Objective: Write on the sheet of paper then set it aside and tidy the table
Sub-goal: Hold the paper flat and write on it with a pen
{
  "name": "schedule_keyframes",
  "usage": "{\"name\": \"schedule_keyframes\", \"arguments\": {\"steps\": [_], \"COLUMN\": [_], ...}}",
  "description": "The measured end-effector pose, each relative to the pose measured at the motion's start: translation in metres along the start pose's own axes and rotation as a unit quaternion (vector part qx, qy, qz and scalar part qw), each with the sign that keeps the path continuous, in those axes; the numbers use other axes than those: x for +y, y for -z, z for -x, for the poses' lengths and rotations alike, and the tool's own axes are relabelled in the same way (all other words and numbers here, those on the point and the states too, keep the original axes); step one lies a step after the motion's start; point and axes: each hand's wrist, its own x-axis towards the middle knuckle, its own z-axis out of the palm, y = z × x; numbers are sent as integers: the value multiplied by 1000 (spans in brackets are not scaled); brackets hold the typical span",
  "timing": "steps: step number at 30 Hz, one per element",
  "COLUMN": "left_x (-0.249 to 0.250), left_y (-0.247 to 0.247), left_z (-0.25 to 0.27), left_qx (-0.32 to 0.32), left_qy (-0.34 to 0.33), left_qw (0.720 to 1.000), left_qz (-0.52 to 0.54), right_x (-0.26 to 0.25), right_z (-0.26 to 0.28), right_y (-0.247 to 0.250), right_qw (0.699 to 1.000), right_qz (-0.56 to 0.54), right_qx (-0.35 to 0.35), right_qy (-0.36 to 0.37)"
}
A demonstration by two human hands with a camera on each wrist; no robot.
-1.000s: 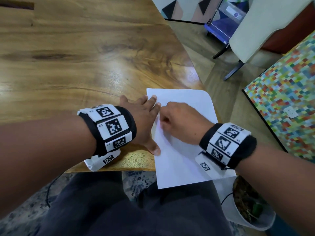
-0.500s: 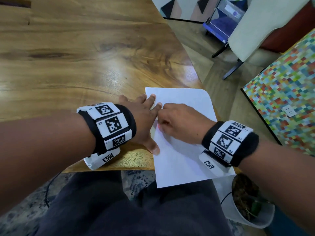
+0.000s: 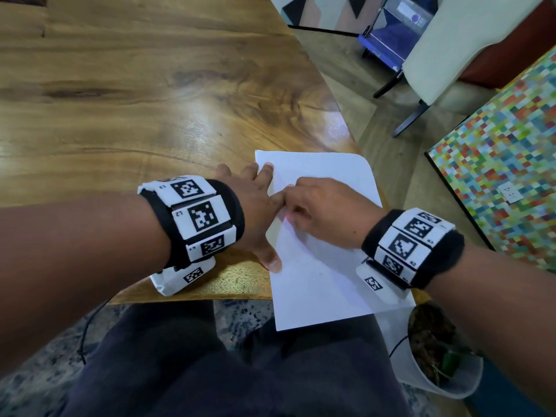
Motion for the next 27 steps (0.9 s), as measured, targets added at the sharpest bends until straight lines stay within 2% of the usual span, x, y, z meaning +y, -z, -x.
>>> {"name": "schedule_keyframes", "arguments": {"steps": [3,5,7,10,12,14,17,19,21,24,25,27], "left_x": [-1,0,0,1,1,2,1,-1,-1,-2,-2,-1], "left_y": [-1,-1,0,1,2,2,2,2,3,3,3,3], "left_z": [2,2,1,-1,-1,0,1,1,0,-3,-3,-3], "left_qx": [5,4,1,-13,-16,-16,-18,-20,-21,-17,-16,-14], "left_qy": [-2,-7,-14,-25,-29,-30,-30,-31,-35,-41,-40,-36], "left_qw": [1000,1000,1000,999,999,999,999,999,999,999,999,999], "left_qz": [-5,-4,3,20,26,28,26,31,31,18,15,9], "right_x": [24,31,22,-1,-3,9,34,36,21,-5,-8,2], "right_z": [-13,-14,-8,10,14,6,-10,-11,-5,8,9,5], "right_y": [8,9,7,0,0,3,11,11,6,-3,-5,-3], "right_qw": [994,991,995,999,999,1000,991,988,994,999,999,999], "right_qz": [20,24,19,-27,-31,-1,22,27,8,-36,-40,-24], "right_qx": [30,37,31,14,-5,-6,27,35,26,-1,-7,7], "right_qy": [-106,-129,-88,24,42,-14,-130,-149,-108,-11,-1,-28]}}
